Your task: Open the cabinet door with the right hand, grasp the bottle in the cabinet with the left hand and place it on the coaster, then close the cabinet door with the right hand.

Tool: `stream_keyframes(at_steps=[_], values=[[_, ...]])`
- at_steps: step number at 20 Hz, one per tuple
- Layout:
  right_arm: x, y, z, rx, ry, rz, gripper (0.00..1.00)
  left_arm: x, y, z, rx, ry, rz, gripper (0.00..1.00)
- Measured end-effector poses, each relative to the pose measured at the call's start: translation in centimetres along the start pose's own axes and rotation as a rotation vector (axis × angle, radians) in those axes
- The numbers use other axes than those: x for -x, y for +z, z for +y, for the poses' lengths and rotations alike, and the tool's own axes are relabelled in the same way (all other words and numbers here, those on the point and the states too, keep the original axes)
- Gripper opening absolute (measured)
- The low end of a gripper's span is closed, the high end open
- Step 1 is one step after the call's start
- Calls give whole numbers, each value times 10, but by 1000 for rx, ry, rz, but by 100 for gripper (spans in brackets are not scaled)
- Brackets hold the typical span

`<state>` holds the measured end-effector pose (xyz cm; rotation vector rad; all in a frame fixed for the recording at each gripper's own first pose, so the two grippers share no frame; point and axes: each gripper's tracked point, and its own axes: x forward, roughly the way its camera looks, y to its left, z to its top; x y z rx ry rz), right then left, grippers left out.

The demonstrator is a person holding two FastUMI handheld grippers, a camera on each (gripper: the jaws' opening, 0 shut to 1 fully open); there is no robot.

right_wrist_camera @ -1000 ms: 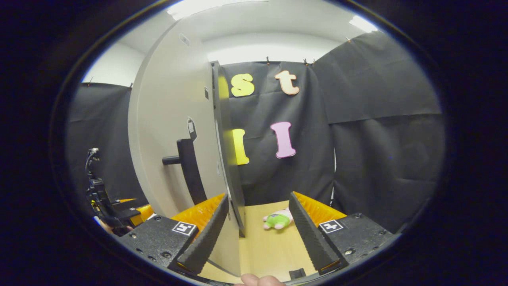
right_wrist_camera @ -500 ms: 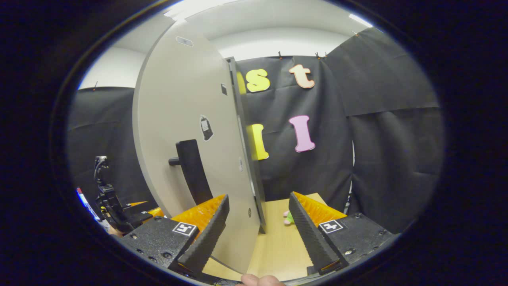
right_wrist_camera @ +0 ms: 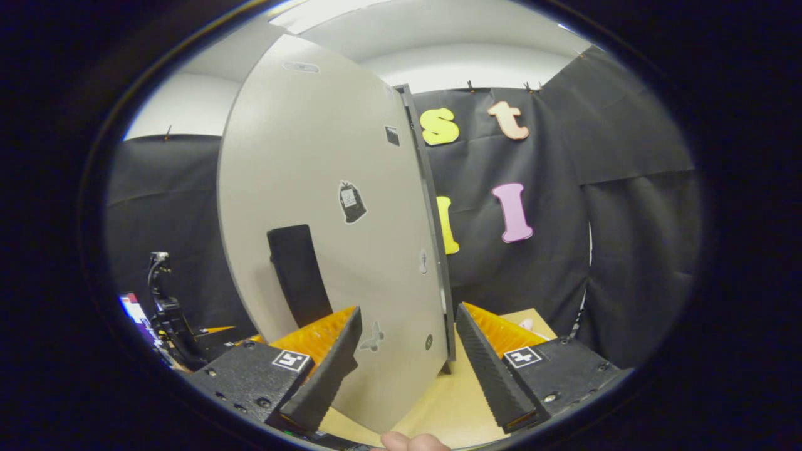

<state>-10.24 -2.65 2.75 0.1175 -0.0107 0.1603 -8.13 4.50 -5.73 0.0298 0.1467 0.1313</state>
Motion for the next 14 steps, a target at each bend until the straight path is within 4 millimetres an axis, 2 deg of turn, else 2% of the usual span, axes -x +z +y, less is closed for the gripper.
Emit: stream_keyframes(at_steps=[1,2,4,6,9,12,14], values=[[-6,-1,7,-10,15,3,92,4,0,4,1,8,0,94],[-10,-1,14,-15,29,4,97,7,0,8,-3,20,-3,94],[-23,-1,26,-25,52,-11,97,11,-3,15,-7,32,2,94],[-43,-13,41,-57,77,-1,95,14,-5,19,-7,44,7,94],[-73,-26,72,-99,136,48,98,17,-6,26,-8,57,9,94],[-81,-20,77,-46,151,52,97,24,-6,32,-23,71,8,94],[-79,-12,68,-4,140,17,97,25,-4,33,-28,73,-2,94]])
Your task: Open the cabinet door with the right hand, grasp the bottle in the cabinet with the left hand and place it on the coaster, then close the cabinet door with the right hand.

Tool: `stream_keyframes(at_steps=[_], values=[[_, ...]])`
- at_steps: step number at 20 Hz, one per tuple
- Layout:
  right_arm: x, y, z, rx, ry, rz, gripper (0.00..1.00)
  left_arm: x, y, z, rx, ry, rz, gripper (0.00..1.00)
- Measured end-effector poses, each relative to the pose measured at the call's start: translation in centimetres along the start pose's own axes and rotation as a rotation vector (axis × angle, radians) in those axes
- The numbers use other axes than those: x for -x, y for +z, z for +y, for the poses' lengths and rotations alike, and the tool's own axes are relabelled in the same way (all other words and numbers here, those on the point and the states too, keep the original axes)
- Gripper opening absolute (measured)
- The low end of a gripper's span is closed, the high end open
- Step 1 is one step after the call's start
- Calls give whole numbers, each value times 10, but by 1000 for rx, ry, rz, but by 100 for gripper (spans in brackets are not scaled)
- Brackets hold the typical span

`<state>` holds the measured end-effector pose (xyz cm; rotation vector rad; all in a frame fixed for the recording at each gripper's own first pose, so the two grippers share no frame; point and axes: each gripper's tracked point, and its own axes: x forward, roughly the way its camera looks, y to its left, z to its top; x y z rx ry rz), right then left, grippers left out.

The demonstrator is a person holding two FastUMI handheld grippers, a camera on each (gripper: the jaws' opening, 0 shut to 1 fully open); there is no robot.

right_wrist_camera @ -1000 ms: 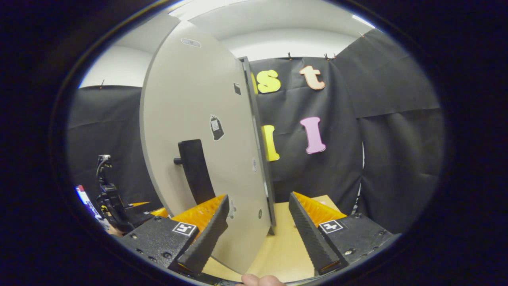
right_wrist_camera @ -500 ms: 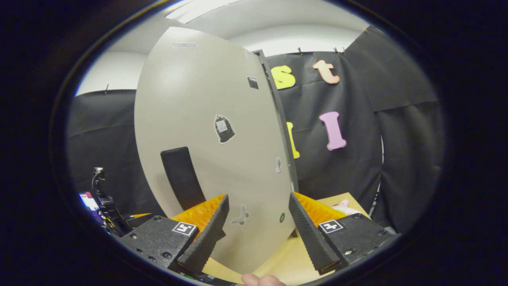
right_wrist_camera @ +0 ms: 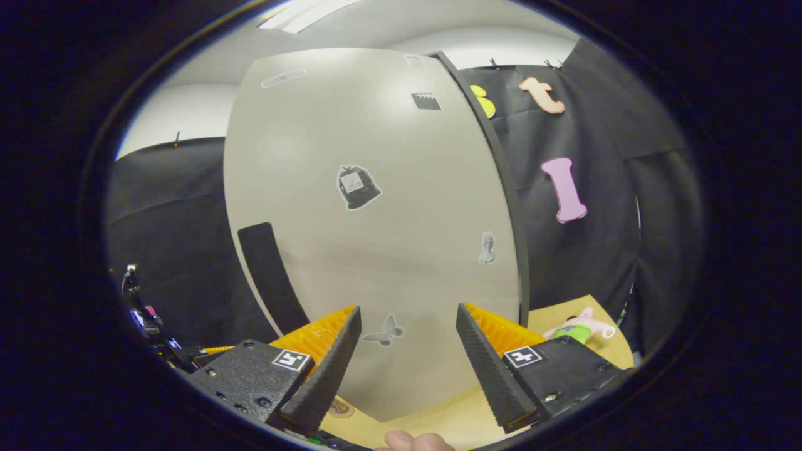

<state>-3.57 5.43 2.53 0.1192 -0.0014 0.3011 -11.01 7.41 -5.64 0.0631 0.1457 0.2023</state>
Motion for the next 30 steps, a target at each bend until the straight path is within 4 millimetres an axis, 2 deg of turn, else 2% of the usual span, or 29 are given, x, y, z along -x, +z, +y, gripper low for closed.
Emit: stream_keyframes(at_steps=[4,9,13,16,20,24,30], values=[[5,2,-19,14,-41,-21,98,-5,-1,-7,4,-17,6,95],[22,2,-43,18,-98,-22,98,-10,16,-36,-5,-81,-19,94],[37,-6,-62,21,-159,-18,98,-14,27,-62,-8,-138,-36,94],[43,-8,-72,-2,-191,-14,98,-17,31,-73,-15,-165,-46,94],[50,-7,-85,-9,-232,-15,98,-16,33,-80,-18,-178,-53,94],[52,-15,-91,8,-253,11,98,-13,37,-83,-13,-179,-63,95],[55,-13,-92,24,-265,-6,98,-12,43,-83,-7,-174,-77,94]])
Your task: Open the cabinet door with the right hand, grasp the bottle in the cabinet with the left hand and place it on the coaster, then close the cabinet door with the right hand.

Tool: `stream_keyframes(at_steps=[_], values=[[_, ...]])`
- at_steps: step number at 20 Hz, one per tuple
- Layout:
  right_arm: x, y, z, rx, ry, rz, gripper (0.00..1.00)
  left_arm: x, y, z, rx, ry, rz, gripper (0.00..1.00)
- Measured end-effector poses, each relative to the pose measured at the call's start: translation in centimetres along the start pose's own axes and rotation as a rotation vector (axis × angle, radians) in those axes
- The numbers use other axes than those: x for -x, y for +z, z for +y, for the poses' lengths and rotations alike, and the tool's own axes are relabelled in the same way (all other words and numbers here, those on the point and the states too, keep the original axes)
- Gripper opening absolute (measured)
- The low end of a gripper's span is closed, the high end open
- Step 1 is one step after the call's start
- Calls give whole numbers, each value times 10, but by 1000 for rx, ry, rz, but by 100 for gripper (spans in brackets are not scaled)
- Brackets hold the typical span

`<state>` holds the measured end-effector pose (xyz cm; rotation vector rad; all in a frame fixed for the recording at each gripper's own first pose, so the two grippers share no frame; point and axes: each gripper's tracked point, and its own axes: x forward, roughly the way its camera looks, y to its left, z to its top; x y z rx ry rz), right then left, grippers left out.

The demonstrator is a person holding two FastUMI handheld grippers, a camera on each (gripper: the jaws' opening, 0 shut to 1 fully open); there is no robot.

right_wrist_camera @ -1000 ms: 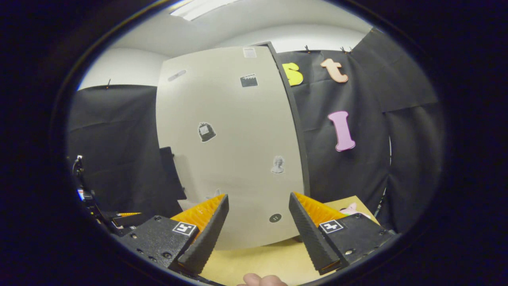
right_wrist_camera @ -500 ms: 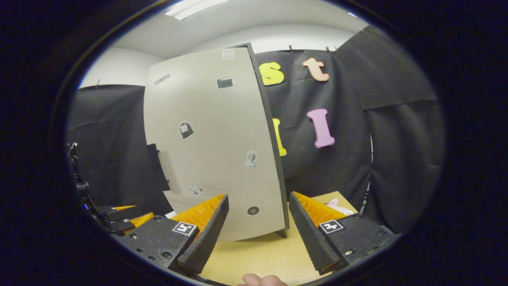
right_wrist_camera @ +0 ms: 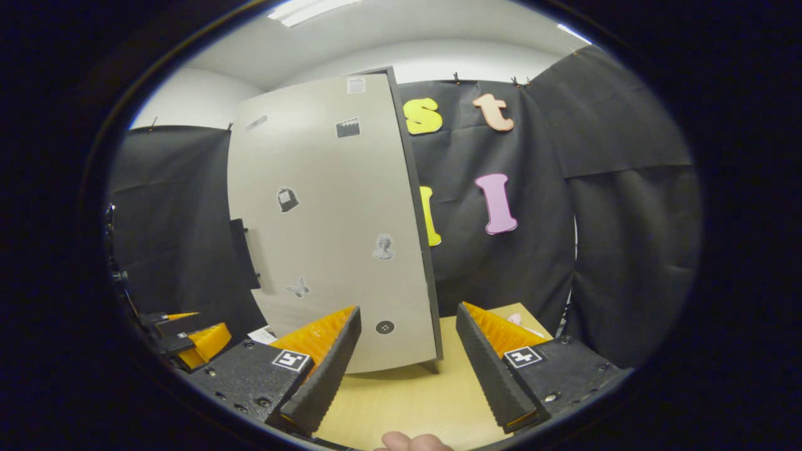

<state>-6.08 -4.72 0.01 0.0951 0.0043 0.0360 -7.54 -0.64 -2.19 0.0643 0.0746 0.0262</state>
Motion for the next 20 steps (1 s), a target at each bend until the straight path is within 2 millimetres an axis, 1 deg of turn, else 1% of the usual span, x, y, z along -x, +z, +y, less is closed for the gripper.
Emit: stream_keyframes(at_steps=[12,20], values=[[2,-5,-10,-18,-11,18,98,4,-1,-1,-12,10,-2,94],[4,-9,-11,-22,-16,31,98,5,-5,-2,-15,8,0,94]])
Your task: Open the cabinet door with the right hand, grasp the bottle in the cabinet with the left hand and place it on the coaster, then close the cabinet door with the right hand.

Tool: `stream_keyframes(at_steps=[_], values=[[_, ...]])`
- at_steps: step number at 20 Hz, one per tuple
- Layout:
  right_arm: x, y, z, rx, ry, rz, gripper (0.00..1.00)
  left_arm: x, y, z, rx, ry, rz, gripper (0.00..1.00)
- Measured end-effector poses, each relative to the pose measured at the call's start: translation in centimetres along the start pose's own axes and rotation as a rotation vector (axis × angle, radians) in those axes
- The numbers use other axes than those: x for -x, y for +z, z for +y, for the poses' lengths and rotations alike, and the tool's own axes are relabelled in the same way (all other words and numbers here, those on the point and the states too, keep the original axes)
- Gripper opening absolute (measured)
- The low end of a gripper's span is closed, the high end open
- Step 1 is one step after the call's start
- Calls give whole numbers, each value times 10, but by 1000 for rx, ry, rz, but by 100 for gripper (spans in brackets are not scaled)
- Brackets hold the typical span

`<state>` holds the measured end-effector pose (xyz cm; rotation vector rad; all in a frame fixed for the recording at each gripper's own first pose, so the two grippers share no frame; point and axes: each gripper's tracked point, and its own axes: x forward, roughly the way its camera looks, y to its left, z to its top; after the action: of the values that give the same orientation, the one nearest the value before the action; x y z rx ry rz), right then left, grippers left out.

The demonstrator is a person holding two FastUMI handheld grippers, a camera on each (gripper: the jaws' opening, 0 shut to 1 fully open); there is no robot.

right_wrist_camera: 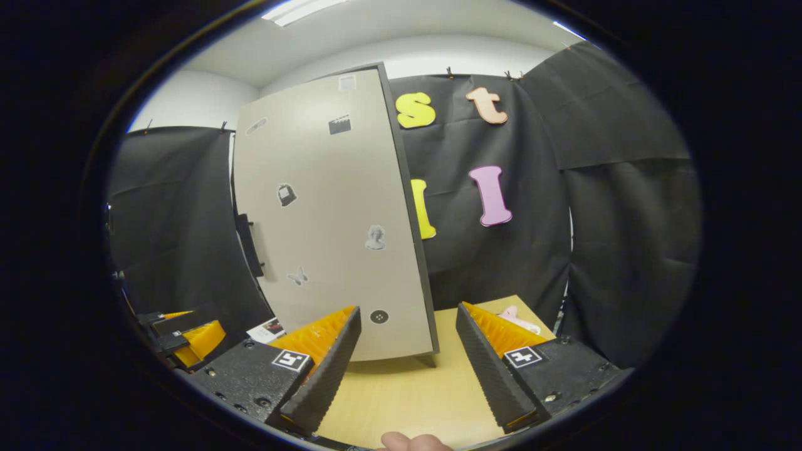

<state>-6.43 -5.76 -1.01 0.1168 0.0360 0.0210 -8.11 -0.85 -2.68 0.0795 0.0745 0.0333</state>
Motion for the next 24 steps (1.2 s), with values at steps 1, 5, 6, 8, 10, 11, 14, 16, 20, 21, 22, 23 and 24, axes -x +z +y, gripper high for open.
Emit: stream_keyframes(at_steps=[1,5,6,8,10,11,14,16,20,21,22,23,24], values=[[0,1,0,0,-1,0,98,0,0,0,0,0,-1,94],[-2,1,1,0,1,0,98,0,-1,2,2,5,0,94],[-2,1,0,0,1,1,98,0,-1,1,2,5,2,94],[-3,2,1,-2,4,1,98,0,-1,2,0,9,2,94],[-5,0,2,0,6,4,98,-2,-2,2,0,10,3,94],[-6,1,1,0,6,5,98,-2,-2,2,0,11,4,94],[-8,1,1,-2,7,7,98,-3,-1,2,-1,16,4,94],[-9,2,0,-1,7,5,98,-4,0,2,-1,16,5,94],[-11,4,0,3,6,2,98,-6,0,1,-3,16,8,94],[-11,4,-1,3,5,4,98,-6,0,1,-3,16,8,94],[-12,4,-1,2,5,3,98,-6,0,0,-3,15,8,94],[-12,4,-1,1,6,3,98,-7,1,0,-3,14,7,94],[-12,4,-2,2,4,4,98,-7,1,-1,-4,14,8,94]])
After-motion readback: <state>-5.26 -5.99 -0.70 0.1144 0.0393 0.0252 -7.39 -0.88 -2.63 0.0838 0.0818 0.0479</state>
